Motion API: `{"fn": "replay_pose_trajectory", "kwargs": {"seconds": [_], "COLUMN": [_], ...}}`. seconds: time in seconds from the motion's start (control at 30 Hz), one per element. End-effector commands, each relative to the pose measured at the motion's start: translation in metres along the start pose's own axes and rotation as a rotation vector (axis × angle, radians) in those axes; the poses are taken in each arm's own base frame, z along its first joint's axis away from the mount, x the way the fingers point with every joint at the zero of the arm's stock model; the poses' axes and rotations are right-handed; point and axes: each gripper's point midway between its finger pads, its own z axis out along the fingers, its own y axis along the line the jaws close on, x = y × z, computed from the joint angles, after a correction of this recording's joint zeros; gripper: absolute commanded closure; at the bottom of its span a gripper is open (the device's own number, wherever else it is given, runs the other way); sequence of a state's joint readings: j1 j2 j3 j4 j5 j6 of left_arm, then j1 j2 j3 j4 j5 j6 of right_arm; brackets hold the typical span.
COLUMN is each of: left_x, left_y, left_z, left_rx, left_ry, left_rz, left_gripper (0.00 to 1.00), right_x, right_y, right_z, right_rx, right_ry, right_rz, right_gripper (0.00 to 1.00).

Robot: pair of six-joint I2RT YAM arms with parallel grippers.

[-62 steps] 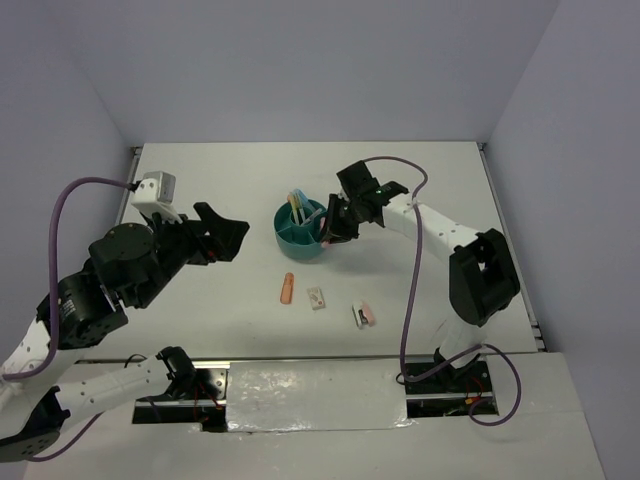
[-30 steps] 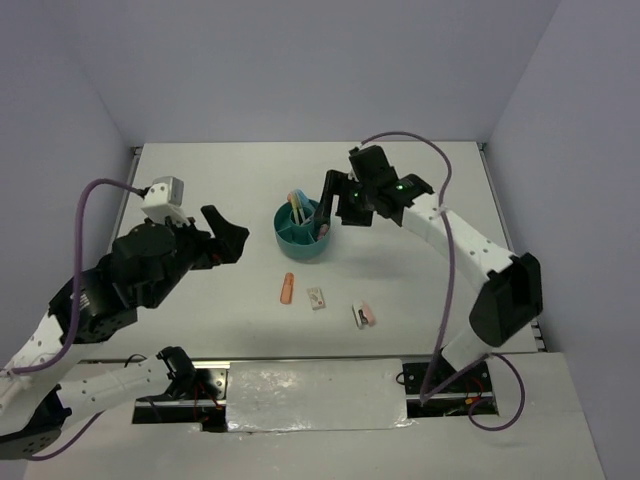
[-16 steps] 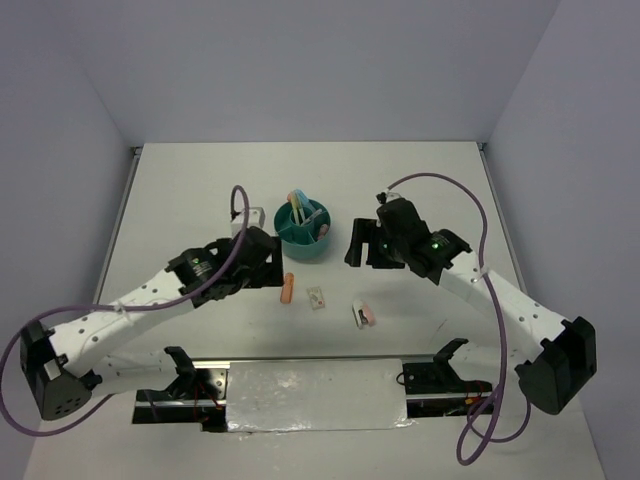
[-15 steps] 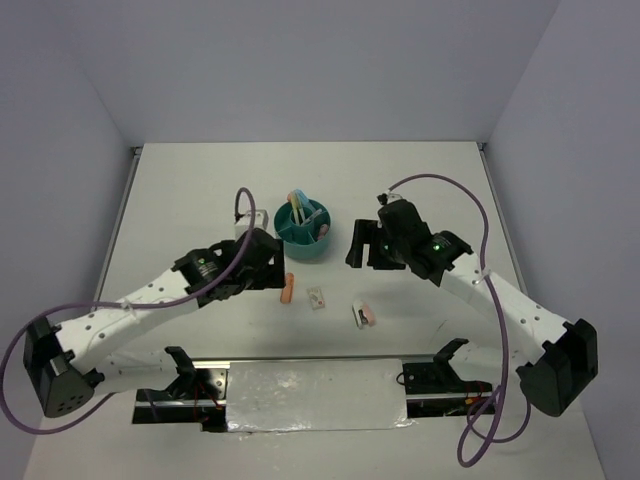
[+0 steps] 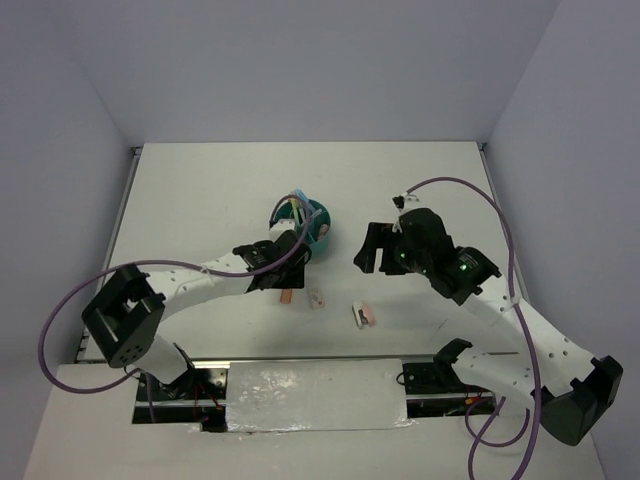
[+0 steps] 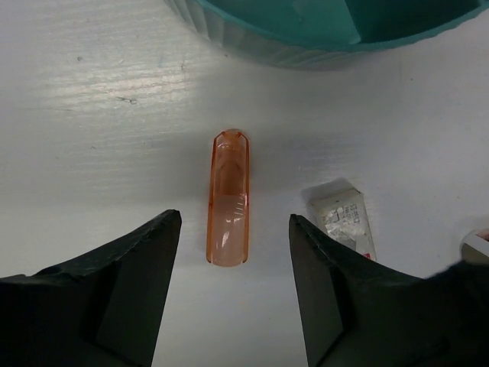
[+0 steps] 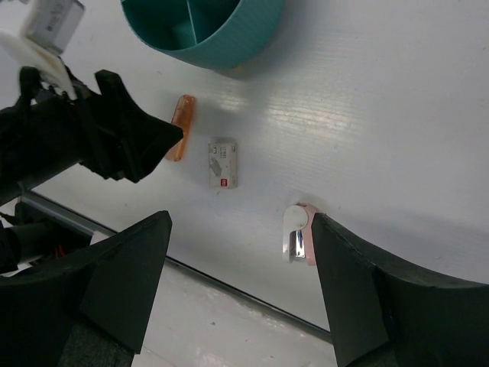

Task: Sort the stationery into containers
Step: Pick up the stationery from the center of the board.

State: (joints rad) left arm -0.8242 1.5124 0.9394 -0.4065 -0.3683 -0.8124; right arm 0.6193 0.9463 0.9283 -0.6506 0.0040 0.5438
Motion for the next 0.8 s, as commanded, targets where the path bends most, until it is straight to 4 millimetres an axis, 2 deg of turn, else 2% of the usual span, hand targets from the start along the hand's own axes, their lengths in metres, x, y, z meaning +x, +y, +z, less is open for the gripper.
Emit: {"fn": "replay_pose_trajectory", "kwargs": {"seconds": [0.0, 0.17, 0.37, 0.43, 0.47, 0.5, 0.53, 0.67, 0.7, 0.73, 0.77], "left_x": [0.007, 0.035, 0.063, 0.072, 0.073, 0.074, 0.071, 0.052, 0.042, 0.037, 0.035], "left_y": [-0.001, 0.006, 0.01, 0.014, 0.015, 0.015, 0.018, 0.009, -0.003, -0.009, -0.02], "left_z": [0.015, 0.037, 0.038, 0.036, 0.034, 0.025, 0.02, -0.017, -0.033, -0.04, -0.049], "left_rx": [0.001, -0.023, -0.057, -0.07, -0.077, -0.076, -0.091, -0.015, 0.079, 0.134, 0.206], "left_ry": [0.007, 0.075, 0.121, 0.133, 0.129, 0.121, 0.1, -0.019, -0.084, -0.117, -0.14], "left_rz": [-0.002, 0.006, 0.009, 0.007, 0.005, 0.006, 0.009, -0.015, -0.015, -0.01, 0.004], "left_gripper": [0.3, 0.39, 0.51, 0.85, 0.85, 0.98, 1.0, 1.0, 1.0, 1.0, 1.0], "right_x": [-0.009, -0.014, -0.021, -0.023, -0.024, -0.025, -0.024, -0.027, -0.028, -0.034, -0.03], "right_y": [0.005, 0.006, 0.01, 0.012, 0.013, 0.013, 0.02, 0.036, 0.041, 0.049, 0.058], "right_z": [-0.012, -0.018, -0.024, -0.025, -0.025, -0.025, -0.026, -0.028, -0.028, -0.028, -0.027], "right_rx": [-0.021, -0.026, -0.036, -0.043, -0.045, -0.047, -0.081, -0.154, -0.175, -0.21, -0.256], "right_ry": [-0.034, -0.047, -0.064, -0.076, -0.078, -0.084, -0.075, -0.071, -0.071, -0.087, -0.067], "right_rz": [-0.03, -0.045, -0.055, -0.047, -0.044, -0.039, -0.038, -0.008, 0.018, 0.034, 0.052], "right_gripper": [0.18, 0.18, 0.18, 0.18, 0.18, 0.18, 0.18, 0.16, 0.09, 0.01, 0.0]}}
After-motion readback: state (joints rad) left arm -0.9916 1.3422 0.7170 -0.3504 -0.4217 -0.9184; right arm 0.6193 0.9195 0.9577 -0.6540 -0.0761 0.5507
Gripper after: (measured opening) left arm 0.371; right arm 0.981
